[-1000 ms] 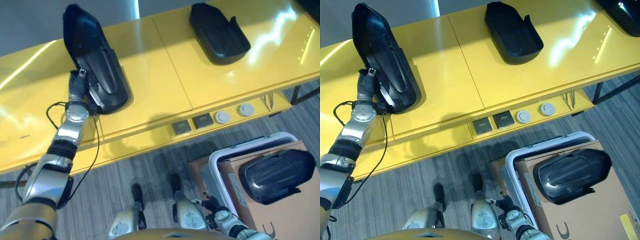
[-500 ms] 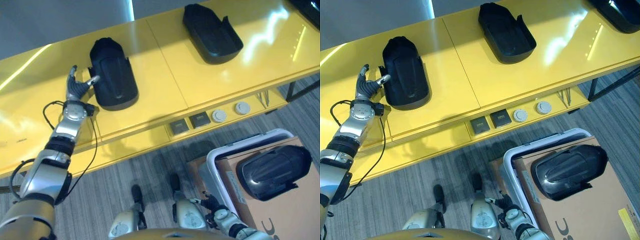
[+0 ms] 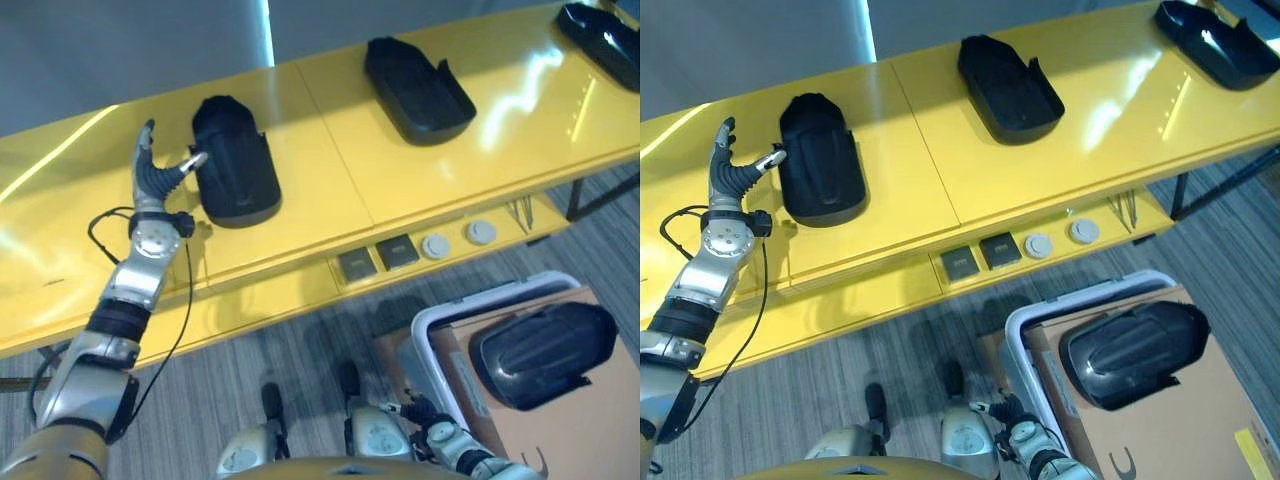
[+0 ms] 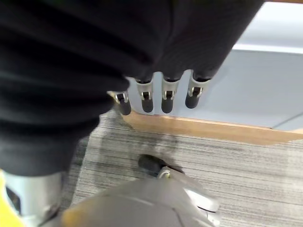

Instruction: Move parts from the plastic box to the shelf.

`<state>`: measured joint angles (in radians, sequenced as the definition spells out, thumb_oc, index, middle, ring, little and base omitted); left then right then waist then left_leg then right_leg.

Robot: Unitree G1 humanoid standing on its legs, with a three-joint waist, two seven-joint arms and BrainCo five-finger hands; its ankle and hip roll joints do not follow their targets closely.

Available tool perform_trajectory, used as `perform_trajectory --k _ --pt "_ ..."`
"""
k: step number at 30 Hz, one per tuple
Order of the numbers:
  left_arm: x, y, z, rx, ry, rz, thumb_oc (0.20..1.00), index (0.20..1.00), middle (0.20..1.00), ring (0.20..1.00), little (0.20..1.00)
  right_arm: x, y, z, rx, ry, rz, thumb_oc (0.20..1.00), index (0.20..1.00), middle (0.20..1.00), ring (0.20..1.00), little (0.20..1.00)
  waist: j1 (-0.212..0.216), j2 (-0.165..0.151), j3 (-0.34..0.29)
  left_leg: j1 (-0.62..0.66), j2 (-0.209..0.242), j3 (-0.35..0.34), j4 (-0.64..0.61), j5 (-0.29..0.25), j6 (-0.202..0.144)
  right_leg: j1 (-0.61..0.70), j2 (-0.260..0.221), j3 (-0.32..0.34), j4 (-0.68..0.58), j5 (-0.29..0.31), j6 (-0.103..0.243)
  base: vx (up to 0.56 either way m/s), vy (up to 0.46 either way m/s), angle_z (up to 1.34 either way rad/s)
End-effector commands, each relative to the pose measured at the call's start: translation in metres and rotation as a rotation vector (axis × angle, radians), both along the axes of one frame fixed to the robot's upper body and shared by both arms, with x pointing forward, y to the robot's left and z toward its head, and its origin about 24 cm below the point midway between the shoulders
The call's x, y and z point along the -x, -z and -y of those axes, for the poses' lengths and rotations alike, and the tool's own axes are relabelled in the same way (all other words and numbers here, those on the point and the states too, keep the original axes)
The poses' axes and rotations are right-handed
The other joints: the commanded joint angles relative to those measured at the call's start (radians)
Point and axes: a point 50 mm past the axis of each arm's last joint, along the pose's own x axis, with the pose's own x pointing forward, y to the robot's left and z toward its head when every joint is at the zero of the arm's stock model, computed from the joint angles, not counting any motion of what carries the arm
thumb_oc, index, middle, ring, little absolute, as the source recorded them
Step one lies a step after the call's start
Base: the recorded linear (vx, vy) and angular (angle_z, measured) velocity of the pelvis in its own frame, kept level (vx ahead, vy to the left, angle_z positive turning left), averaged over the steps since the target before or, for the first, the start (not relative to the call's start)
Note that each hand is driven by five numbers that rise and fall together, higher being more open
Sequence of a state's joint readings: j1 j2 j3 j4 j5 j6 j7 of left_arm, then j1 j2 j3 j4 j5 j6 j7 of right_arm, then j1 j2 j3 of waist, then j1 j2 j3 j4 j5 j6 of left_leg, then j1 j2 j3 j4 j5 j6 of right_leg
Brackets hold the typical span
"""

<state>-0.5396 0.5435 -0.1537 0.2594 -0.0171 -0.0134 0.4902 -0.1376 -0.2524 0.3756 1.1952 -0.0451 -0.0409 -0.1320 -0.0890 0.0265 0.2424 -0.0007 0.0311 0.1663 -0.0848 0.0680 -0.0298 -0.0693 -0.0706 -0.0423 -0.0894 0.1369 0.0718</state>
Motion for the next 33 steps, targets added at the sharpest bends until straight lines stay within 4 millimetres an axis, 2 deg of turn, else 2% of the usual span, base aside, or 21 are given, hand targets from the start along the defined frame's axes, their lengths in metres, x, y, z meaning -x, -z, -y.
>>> perform_trajectory --k 1,3,5,7,8,10,12,16,17,21,27,33 --pt "0.001 -0.02 -0.013 -0.12 -0.088 0.123 1.0 1.0 1.0 1.0 1.0 0.028 0.012 -0.002 -0.016 0.012 -0.101 1.0 1.0 1.0 1.0 1.0 0.021 -0.01 -0.121 -0.001 0.048 -0.026 -0.002 -0.003 -0.062 0.089 -0.058 -0.024 0.002 -0.082 0.074 0.06 -0.026 0.1" --pt "0.012 -0.022 -0.005 -0.135 -0.043 0.167 1.0 1.0 1.0 1.0 1.0 0.029 0.012 -0.002 -0.023 0.024 -0.102 1.0 1.0 1.0 1.0 1.0 0.03 -0.016 -0.145 0.017 0.049 -0.032 -0.002 -0.009 -0.061 0.109 -0.058 -0.03 0.004 -0.089 0.071 0.05 -0.017 0.09" --pt "0.026 -0.015 0.005 -0.107 0.03 0.182 1.0 1.0 1.0 1.0 1.0 0.03 0.013 -0.004 -0.034 0.031 -0.103 1.0 1.0 1.0 1.0 1.0 0.039 -0.022 -0.162 0.034 0.048 -0.037 -0.002 -0.013 -0.059 0.129 -0.056 -0.035 0.006 -0.096 0.067 0.02 -0.017 0.16" --pt "0.038 -0.003 0.011 -0.076 0.108 0.151 0.376 0.376 0.376 0.376 0.376 0.034 0.014 -0.004 -0.04 0.039 -0.111 1.0 1.0 1.0 1.0 1.0 0.042 -0.027 -0.18 0.049 0.05 -0.037 -0.002 -0.018 -0.059 0.143 -0.055 -0.038 0.007 -0.1 0.064 0.03 -0.014 0.1" --pt "0.041 0.003 0.016 -0.042 0.157 0.134 0.2 0.2 0.2 0.2 0.2 0.036 0.014 -0.004 -0.044 0.043 -0.116 1.0 1.0 1.0 1.0 1.0 0.043 -0.029 -0.185 0.053 0.052 -0.037 -0.002 -0.018 -0.058 0.148 -0.054 -0.041 0.008 -0.102 0.062 0.05 -0.016 0.04" --pt "0.047 0.014 0.037 -0.015 0.272 0.092 0.2 0.2 0.2 0.2 0.2 0.042 0.016 -0.006 -0.055 0.052 -0.131 1.0 1.0 1.0 1.0 1.0 0.043 -0.034 -0.195 0.061 0.055 -0.039 -0.002 -0.02 -0.058 0.158 -0.051 -0.045 0.008 -0.105 0.059 0.01 -0.013 0.03" --pt "0.053 0.025 0.05 -0.029 0.359 0.044 0.2 0.2 0.2 0.2 0.2 0.046 0.018 -0.007 -0.059 0.061 -0.14 1.0 1.0 1.0 1.0 1.0 0.039 -0.039 -0.197 0.064 0.058 -0.038 -0.002 -0.02 -0.058 0.163 -0.049 -0.046 0.006 -0.107 0.057 0.0 -0.021 0.04" --pt "0.057 0.051 0.075 0.05 0.508 -0.085 0.2 0.2 0.2 0.2 0.2 0.051 0.019 -0.009 -0.059 0.076 -0.153 1.0 1.0 1.0 1.0 1.0 0.031 -0.046 -0.199 0.061 0.064 -0.033 -0.002 -0.02 -0.058 0.154 -0.044 -0.042 0.003 -0.102 0.057 0.0 0.0 0.0" --pt "0.057 0.051 0.075 0.051 0.509 -0.085 0.2 0.2 0.2 0.2 0.2 0.051 0.019 -0.009 -0.059 0.077 -0.154 1.0 1.0 1.0 1.0 1.0 0.032 -0.046 -0.2 0.06 0.064 -0.033 -0.002 -0.02 -0.058 0.153 -0.043 -0.042 0.003 -0.102 0.057 0.0 0.0 0.0" --pt "0.058 0.065 0.104 0.035 0.67 -0.18 0.2 0.2 0.2 0.2 0.2 0.051 0.019 -0.011 -0.062 0.09 -0.14 1.0 1.0 1.0 1.0 1.0 0.013 -0.05 -0.18 0.042 0.074 -0.018 -0.002 -0.016 -0.059 0.123 -0.032 -0.023 0.002 -0.093 0.06 -0.02 -0.021 -0.07" --pt "0.05 0.07 0.115 0.048 0.675 -0.21 0.2 0.2 0.2 0.2 0.2 0.053 0.019 -0.009 -0.063 0.131 -0.136 1.0 1.0 1.0 1.0 1.0 0.0 -0.049 -0.161 0.018 0.08 -0.011 -0.002 -0.01 -0.06 0.09 -0.028 -0.014 0.002 -0.087 0.062 -0.02 -0.009 -0.11" --pt "0.033 0.058 0.108 0.022 0.573 -0.153 0.2 0.2 0.2 0.2 0.2 0.046 0.017 -0.011 -0.038 0.083 -0.107 1.0 1.0 1.0 1.0 1.0 -0.015 -0.051 -0.129 -0.023 0.082 -0.003 -0.002 -0.001 -0.061 0.04 -0.023 0.003 0.002 -0.07 0.065 -0.05 0.001 -0.07"
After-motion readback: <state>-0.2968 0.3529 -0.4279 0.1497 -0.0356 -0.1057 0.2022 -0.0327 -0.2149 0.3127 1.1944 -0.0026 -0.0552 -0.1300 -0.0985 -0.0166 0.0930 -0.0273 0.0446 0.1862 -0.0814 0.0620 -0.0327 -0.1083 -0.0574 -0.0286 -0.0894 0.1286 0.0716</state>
